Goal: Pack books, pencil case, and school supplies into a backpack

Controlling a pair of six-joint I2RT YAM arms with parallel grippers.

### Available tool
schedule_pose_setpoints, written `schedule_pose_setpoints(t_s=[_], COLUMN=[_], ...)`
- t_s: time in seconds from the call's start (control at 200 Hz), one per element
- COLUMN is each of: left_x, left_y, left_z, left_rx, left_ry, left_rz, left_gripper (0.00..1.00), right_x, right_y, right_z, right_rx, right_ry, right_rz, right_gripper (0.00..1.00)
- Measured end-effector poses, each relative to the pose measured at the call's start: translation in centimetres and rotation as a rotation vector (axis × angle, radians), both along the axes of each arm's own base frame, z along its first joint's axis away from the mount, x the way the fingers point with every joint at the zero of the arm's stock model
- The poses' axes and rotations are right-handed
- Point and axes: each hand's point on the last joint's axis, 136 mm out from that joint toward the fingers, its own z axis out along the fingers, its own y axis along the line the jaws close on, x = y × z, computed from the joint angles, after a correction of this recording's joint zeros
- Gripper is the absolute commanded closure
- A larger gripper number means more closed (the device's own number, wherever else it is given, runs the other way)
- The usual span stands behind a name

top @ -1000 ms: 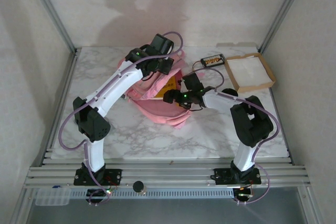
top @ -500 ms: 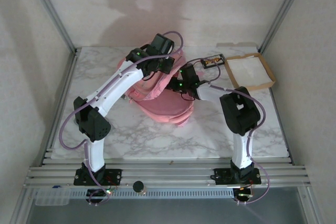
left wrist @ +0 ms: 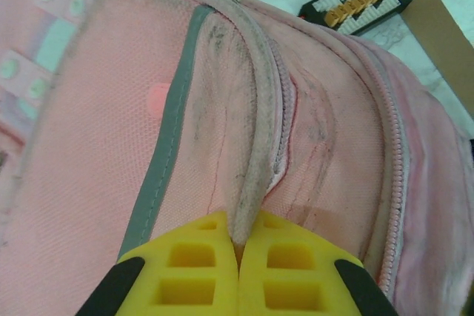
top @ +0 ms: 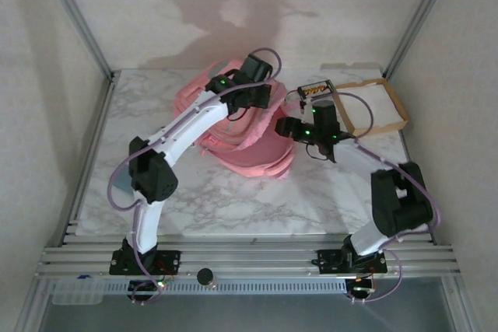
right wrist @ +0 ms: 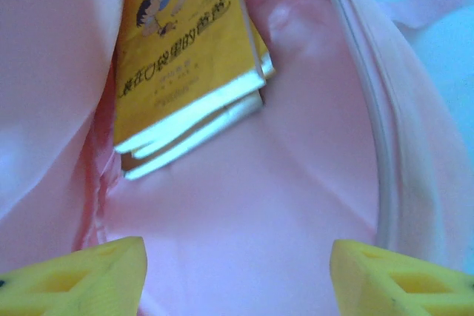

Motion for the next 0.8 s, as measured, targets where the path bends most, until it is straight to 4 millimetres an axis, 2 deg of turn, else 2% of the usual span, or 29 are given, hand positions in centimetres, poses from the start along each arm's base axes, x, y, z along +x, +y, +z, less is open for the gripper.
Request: schedule_pose_setpoints(t_s=[0.165,0.215,0.265,0.355,0.401,0.491,0.606,0.686,0.761,0.801], left_x=[1.1,1.1,1.0,0.8,0.5,-1.2,-3.9,-5.5,-7.0,-7.8], left_y=[-3.7,-4.4,-4.9,-5.4,-5.2,-2.0,6.0,12.2,16.6,18.3], left_z=[-3.3,-4.3,-4.9,-4.2,-3.7,-2.0,1.2,3.5,4.3,3.9], left_rx=[-0.057,-0.075,-0.098,-0.150,-0.184,-0.231,-0.314,-0.381,-0.429,-0.444], left_ry=[0.036,0.055,0.080,0.089,0.093,0.089,0.036,-0.043,-0.103,-0.117], left_rz=[0.031,0.029,0.023,0.006,0.001,0.016,0.106,0.202,0.286,0.318], left_gripper=[1.00,0.78,0.65,0.38,0.31,0.30,0.27,0.26,0.24,0.24], right_x=[-0.4,-0.7,-1.1,-2.2,-2.8,-4.9,-8.1,-10.2,-11.5,-12.0], right_y=[-5.1,-6.4,-6.8,-5.9,-4.8,-1.5,3.5,7.5,11.0,12.8], right_z=[2.4,3.1,3.6,4.1,4.0,3.7,2.7,1.1,-0.7,-1.7], right_rx=[-0.058,-0.071,-0.078,-0.104,-0.118,-0.144,-0.170,-0.204,-0.249,-0.271], right_ry=[-0.005,-0.011,-0.014,0.001,0.014,0.047,0.093,0.143,0.184,0.196], right_rz=[-0.157,-0.202,-0.215,-0.202,-0.183,-0.117,-0.019,0.044,0.083,0.094], right_gripper=[0.43,0.41,0.40,0.39,0.38,0.37,0.37,0.36,0.37,0.37])
